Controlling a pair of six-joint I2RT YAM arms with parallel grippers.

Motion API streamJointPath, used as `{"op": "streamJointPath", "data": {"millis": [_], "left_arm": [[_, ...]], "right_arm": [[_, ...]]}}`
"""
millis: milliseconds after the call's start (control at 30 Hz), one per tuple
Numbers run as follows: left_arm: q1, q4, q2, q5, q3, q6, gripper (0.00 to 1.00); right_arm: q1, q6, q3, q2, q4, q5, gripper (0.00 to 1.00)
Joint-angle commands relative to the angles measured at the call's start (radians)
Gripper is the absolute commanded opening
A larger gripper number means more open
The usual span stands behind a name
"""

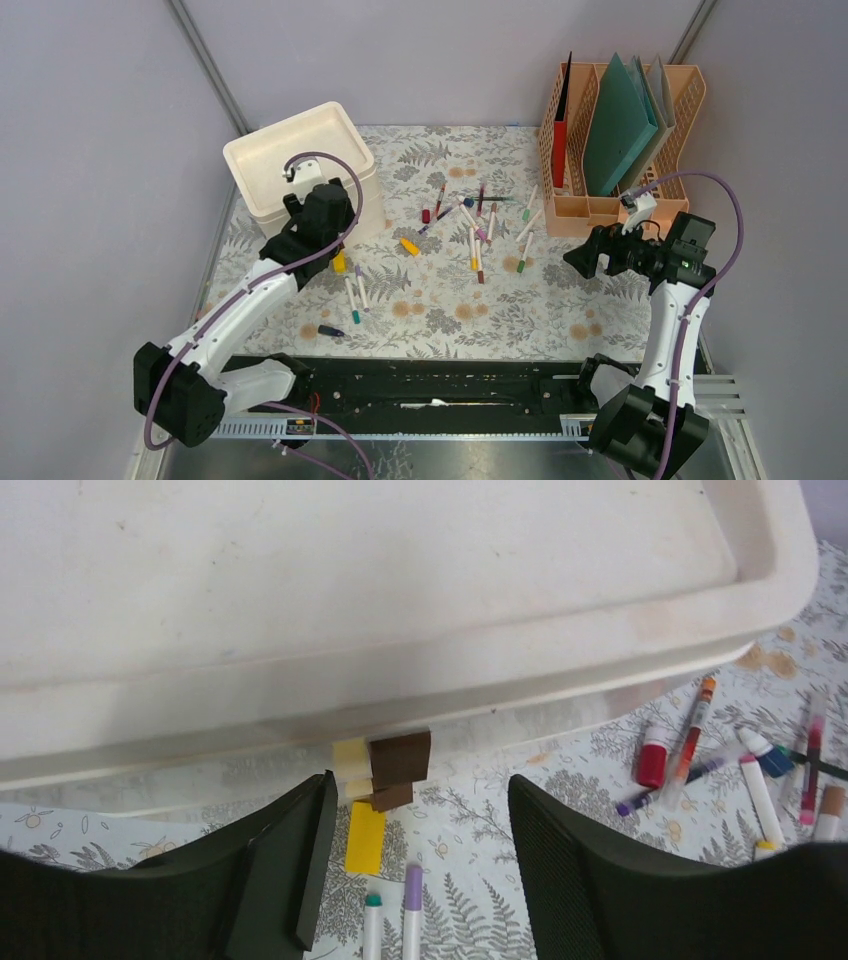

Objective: Organize the desk
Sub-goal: Place the folder in the storage box, then open the drawer in the storage box.

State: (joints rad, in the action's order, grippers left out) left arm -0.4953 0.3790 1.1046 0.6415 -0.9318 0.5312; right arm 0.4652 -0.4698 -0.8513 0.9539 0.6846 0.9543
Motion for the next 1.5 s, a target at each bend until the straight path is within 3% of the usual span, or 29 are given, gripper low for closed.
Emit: {"op": "streamJointPath", "data": {"millis": [0, 367, 933, 1133, 1467], "left_arm": [[0.004, -0.085, 0.035, 0.109, -0.041, 0.001, 0.65], [0.004, -0.066, 0.154, 0.252, -0.097, 0.059, 0.51], [0.004, -0.077, 0.138, 0.219, -0.084, 0.052, 0.01], [-0.033, -0.045, 0.066, 0.199, -0.064, 0.092, 0.0], [-0.307, 0.077, -0.002, 0.315, -0.036, 0.277, 0.0]], "right_arm": [[-0.007, 0.008, 0.007, -0.018, -0.025, -0.008, 1.0], [-0.008, 0.01, 0.01, -0.033, -0.028, -0.008, 1.0], [-0.008, 0.012, 0.012, -0.037, -0.027, -0.006, 1.0], [-0.008, 0.012, 0.012, -0.038, -0.028, -0.005, 1.0], [-0.008, 0.012, 0.012, -0.04, -0.028, -0.002, 1.0]]}}
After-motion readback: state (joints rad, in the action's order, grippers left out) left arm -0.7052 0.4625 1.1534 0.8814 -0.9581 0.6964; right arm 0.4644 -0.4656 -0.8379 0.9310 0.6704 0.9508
